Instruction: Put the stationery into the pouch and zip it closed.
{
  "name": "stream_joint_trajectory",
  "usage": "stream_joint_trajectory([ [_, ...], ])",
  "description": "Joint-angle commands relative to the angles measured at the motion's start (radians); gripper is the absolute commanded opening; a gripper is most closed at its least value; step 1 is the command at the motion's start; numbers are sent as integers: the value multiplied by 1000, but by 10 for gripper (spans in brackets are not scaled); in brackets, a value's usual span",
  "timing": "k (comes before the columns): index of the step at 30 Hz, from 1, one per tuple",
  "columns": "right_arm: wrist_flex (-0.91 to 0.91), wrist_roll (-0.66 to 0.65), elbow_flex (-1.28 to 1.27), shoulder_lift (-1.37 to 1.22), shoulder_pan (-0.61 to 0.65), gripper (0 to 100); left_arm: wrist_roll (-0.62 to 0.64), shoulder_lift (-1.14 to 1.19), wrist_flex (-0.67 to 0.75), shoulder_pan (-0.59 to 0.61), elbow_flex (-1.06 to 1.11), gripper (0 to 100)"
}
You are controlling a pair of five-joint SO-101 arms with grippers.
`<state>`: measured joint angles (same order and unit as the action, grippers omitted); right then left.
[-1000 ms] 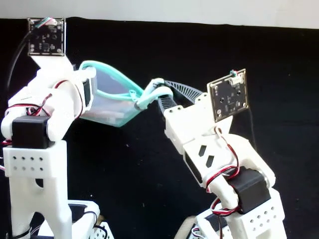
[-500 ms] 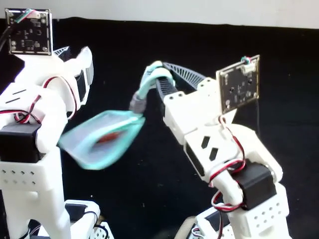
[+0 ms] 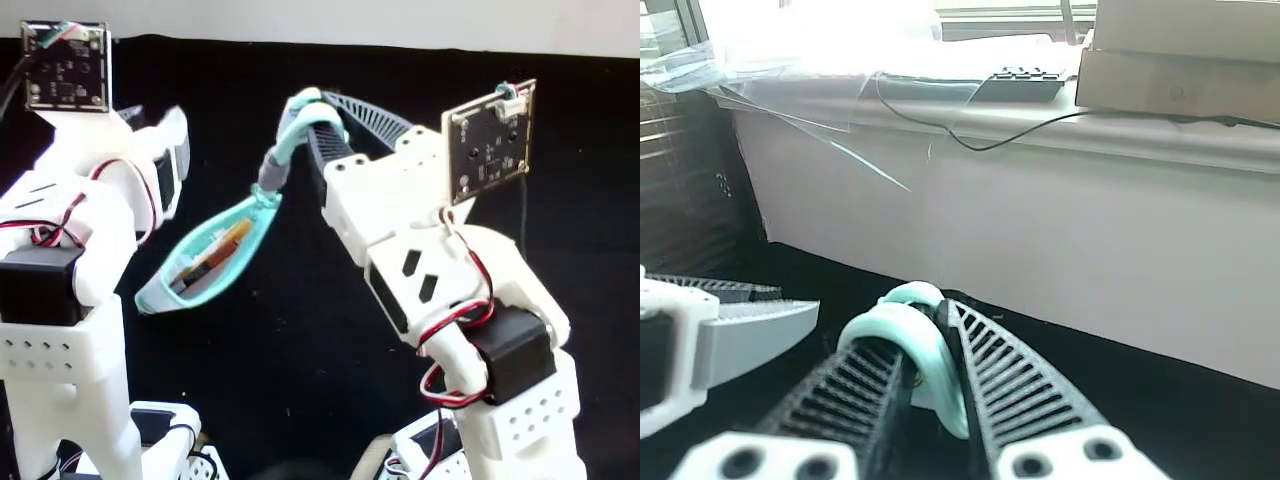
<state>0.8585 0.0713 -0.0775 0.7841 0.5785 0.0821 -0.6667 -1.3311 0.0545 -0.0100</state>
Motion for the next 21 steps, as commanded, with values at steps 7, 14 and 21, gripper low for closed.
stream_joint_trajectory([
  [7,-70,-8,51,-61,-13,5,-3,-1,-175,67,24,139],
  [14,-97,-9,56,-71,-13,5,-3,-7,-124,157,364,15],
  [21,-216,-9,61,-91,-12,5,-3,-8,-180,153,403,7],
])
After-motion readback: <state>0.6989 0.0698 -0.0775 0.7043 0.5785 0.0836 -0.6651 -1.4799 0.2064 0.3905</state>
